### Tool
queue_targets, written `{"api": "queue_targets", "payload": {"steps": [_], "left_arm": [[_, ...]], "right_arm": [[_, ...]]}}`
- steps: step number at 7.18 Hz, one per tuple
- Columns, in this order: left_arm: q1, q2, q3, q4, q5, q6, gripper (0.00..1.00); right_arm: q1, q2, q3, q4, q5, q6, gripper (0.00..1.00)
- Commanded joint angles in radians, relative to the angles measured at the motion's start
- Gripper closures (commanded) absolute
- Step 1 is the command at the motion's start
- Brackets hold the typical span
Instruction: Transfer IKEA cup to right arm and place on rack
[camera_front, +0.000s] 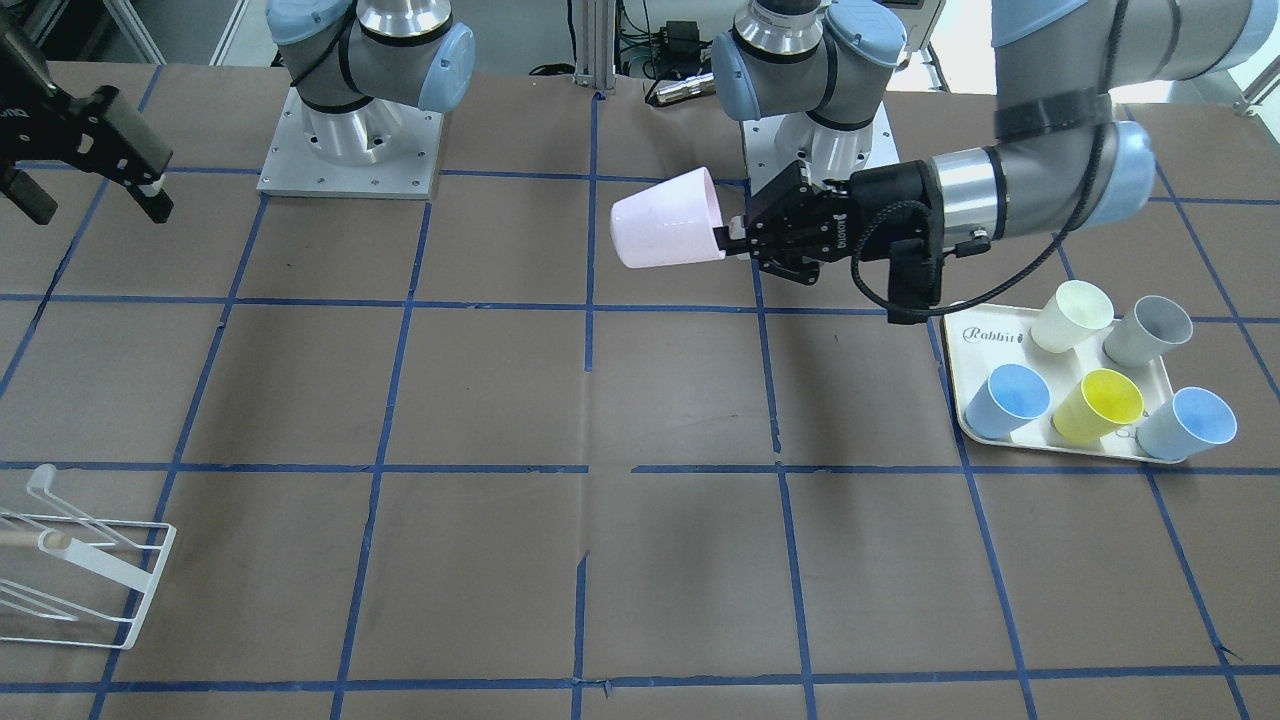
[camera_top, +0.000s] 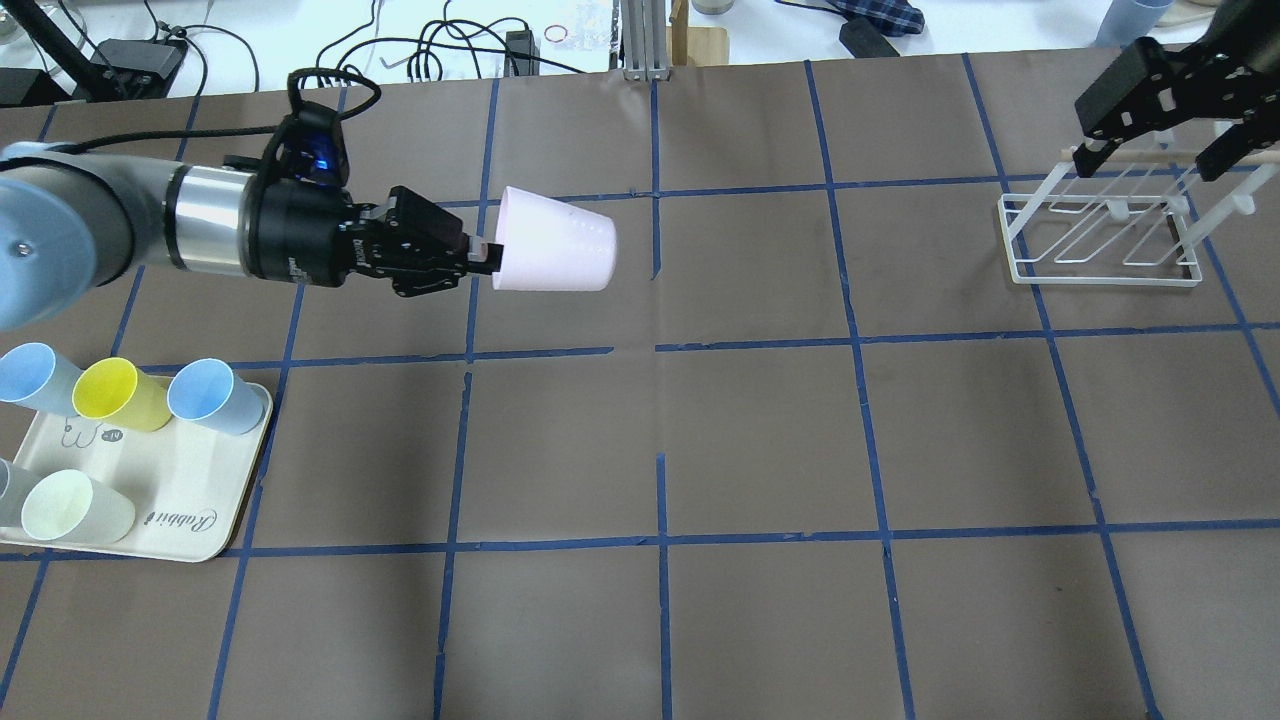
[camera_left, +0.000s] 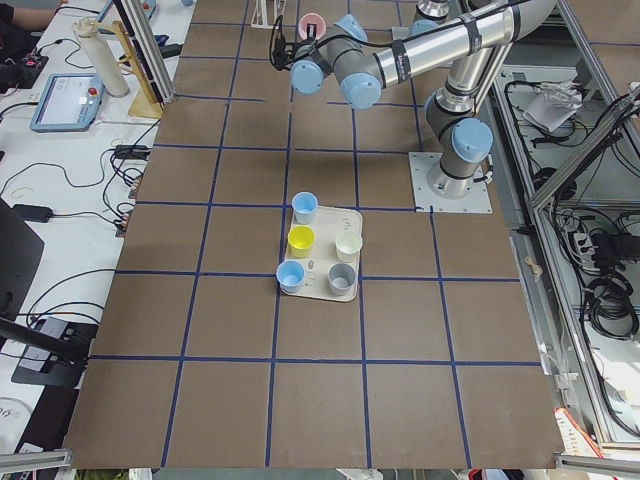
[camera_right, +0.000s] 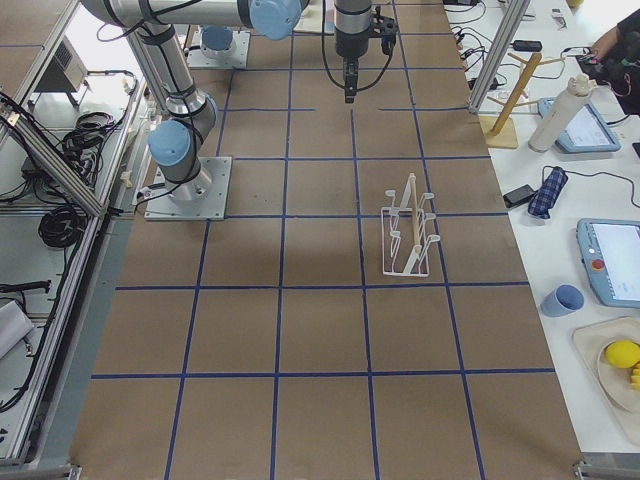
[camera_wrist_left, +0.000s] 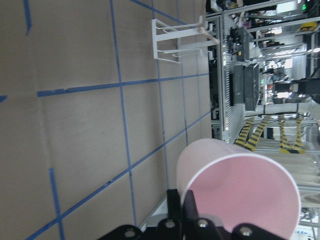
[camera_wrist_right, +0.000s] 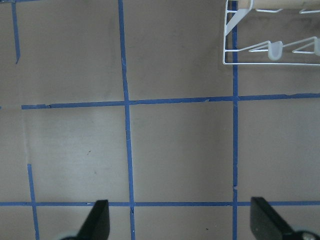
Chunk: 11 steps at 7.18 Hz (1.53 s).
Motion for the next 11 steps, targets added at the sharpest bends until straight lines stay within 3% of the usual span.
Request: {"api": "queue_targets", "payload": {"steps": [1,3,4,6,7,11], "left_arm": [[-0.113,-0.009,-0.1,0.027,-0.273,0.006,1.0],[-0.22,-0.057,-0.106,0.116,-0.459,0.009,1.0],[-0.233,-0.081,-0.105,0.116,-0.466,0.009,1.0],[-0.291,-0.1,-0.105,0.143,-0.472,0.009,1.0],[-0.296,-0.108,-0.105,0.145,-0.472,0.009,1.0],[-0.322,-0.112,-0.1,0.159,-0.471,0.011,1.0]], "right_arm": [[-0.144,-0.007,0.0,0.087,0.103,-0.121,0.0],[-0.267,-0.008,0.0,0.257,0.259,-0.199,0.0],[-0.288,-0.008,0.0,0.304,0.266,-0.221,0.0],[-0.332,-0.008,0.002,0.527,0.413,-0.281,0.0],[-0.332,-0.002,0.008,0.604,0.445,-0.287,0.0],[-0.332,0.062,0.011,0.782,0.657,-0.333,0.0]]}}
